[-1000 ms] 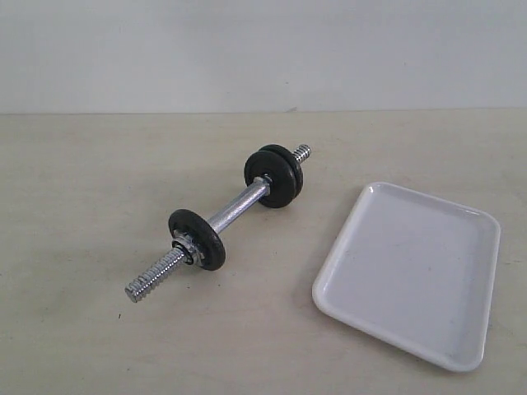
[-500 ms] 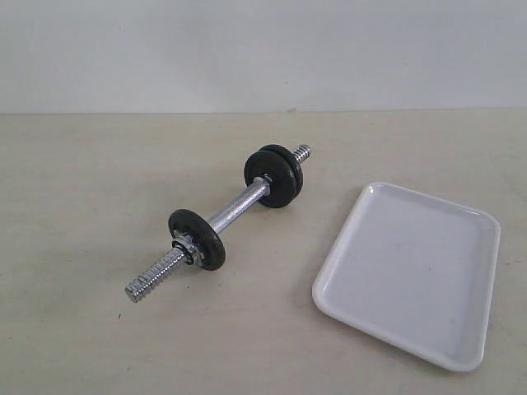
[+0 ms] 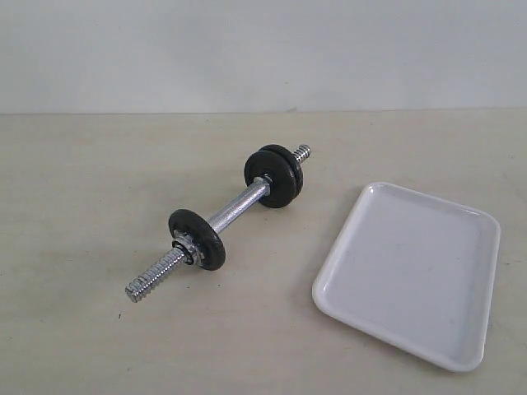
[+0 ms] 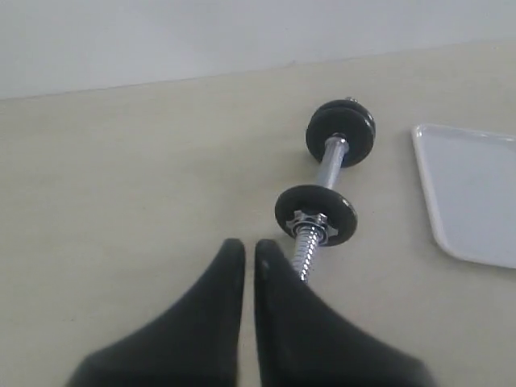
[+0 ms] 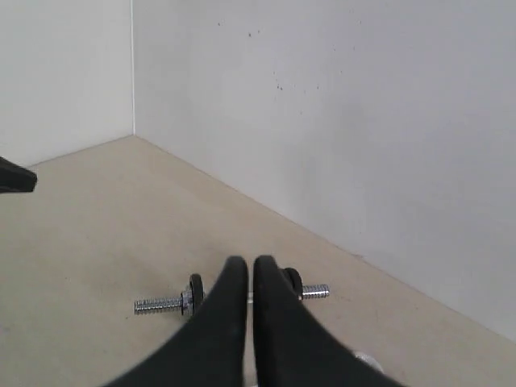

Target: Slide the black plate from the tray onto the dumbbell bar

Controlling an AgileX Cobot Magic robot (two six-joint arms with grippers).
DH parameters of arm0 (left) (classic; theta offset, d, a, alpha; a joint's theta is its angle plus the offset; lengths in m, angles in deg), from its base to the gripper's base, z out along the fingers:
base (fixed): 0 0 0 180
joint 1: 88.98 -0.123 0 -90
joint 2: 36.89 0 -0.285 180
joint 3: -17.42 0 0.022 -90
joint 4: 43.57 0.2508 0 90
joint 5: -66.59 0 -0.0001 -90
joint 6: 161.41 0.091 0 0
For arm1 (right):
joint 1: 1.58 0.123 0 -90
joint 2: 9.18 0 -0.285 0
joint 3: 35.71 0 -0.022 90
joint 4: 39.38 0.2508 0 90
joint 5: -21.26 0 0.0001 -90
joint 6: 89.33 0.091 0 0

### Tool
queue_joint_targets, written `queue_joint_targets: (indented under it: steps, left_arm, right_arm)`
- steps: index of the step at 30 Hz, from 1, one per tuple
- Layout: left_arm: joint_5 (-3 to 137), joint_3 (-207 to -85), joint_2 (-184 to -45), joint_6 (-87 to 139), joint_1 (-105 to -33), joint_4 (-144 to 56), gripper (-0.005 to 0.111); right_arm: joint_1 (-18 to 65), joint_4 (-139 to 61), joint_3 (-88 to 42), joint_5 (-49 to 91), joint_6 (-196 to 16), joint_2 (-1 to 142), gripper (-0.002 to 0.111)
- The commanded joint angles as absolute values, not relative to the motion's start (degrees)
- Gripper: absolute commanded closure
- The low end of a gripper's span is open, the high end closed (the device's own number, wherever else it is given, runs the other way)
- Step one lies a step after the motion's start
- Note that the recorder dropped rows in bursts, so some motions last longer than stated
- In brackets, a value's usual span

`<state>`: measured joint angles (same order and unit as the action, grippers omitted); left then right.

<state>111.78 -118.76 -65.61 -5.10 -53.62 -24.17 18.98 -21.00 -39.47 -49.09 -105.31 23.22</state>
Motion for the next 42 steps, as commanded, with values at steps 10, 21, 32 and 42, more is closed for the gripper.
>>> queue_joint_targets:
  steps: [10, 21, 32, 42]
  left_arm:
    - [80.7, -101.7, -60.9, -7.7, -53.6, -27.5, 0.102]
    - [66.1, -86.7, -51.8, -23.7, -57.6, -29.7, 0.102]
    - [78.6, -85.4, -44.7, -24.6, -67.8, -27.0, 0.102]
    - [81.5, -85.4, -44.7, -24.6, -77.5, -23.6, 0.102]
  right_arm:
    - [18.9, -20.8, -39.2, -48.7, -105.1, 13.8, 0.108]
    - [18.9, -21.3, -39.2, -48.7, -105.3, 13.1, 0.108]
    - [18.9, -21.1, -39.2, -48.7, -105.6, 13.1, 0.108]
    - [18.9, -21.3, -39.2, -48.7, -107.4, 13.1, 0.108]
